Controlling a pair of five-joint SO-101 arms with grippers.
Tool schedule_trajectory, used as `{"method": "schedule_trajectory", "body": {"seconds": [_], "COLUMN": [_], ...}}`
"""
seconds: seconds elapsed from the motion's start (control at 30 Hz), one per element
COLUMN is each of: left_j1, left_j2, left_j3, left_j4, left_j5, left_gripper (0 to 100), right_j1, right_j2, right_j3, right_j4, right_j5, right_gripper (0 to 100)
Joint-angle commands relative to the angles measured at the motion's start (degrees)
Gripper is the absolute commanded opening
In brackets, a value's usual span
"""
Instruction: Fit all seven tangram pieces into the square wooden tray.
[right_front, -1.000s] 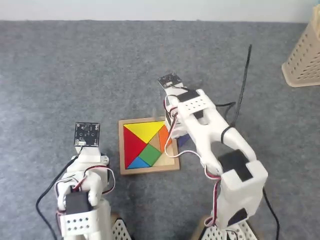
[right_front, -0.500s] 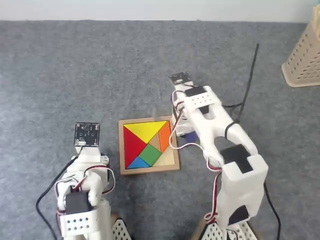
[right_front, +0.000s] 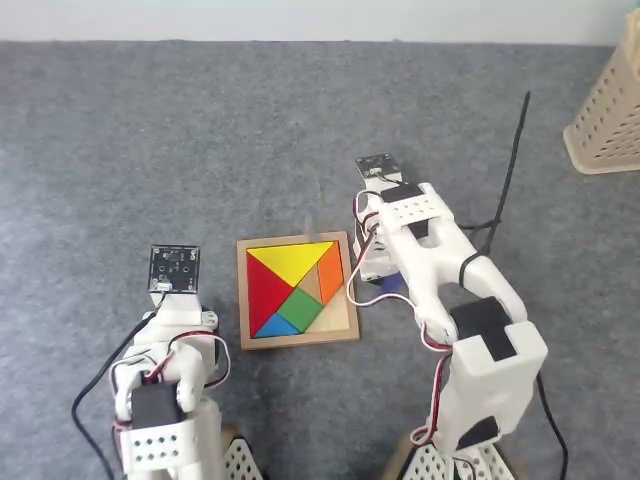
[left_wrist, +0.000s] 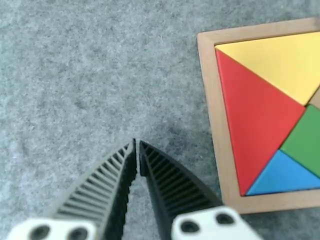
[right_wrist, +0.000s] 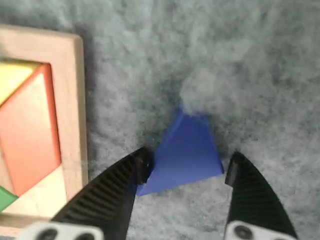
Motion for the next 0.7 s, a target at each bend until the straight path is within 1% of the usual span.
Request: {"method": "schedule_trajectory", "body": {"seconds": [0.0, 0.07, 0.13, 0.2, 0.47, 0.53, 0.67], "left_j1": [0.00, 0.00, 0.00, 0.00, 0.00, 0.00, 0.00], "left_j2": [-0.62, -0.62, -0.62, -0.62, -0.62, -0.62, -0.62], "left_j3": [-0.31, -0.31, -0.31, -0.31, -0.31, -0.31, -0.31], "left_j4": [0.26, 0.26, 0.26, 0.26, 0.26, 0.26, 0.26], "left_j5": [-0.35, -0.35, -0.35, -0.35, -0.35, -0.35, -0.35], "left_gripper": [1, 1, 1, 1, 1, 1, 1], "right_j1": [0.66, 0.57, 0.57, 0.40, -4.88, -5.76, -10.07], "right_j2": [-3.12, -3.74, -5.41, -7.87, -22.64, -26.33, -30.64], "right_j3": [0.70, 0.70, 1.49, 3.34, 13.63, 15.12, 16.44], "right_j4": [-0.40, -0.04, -0.04, -0.31, -2.15, -2.33, -2.33], "right_j5": [-0.62, -1.58, -2.73, -2.81, -2.46, -1.41, -0.79], "right_gripper": [23.6, 18.7, 16.2, 16.5, 16.4, 16.3, 16.3]}}
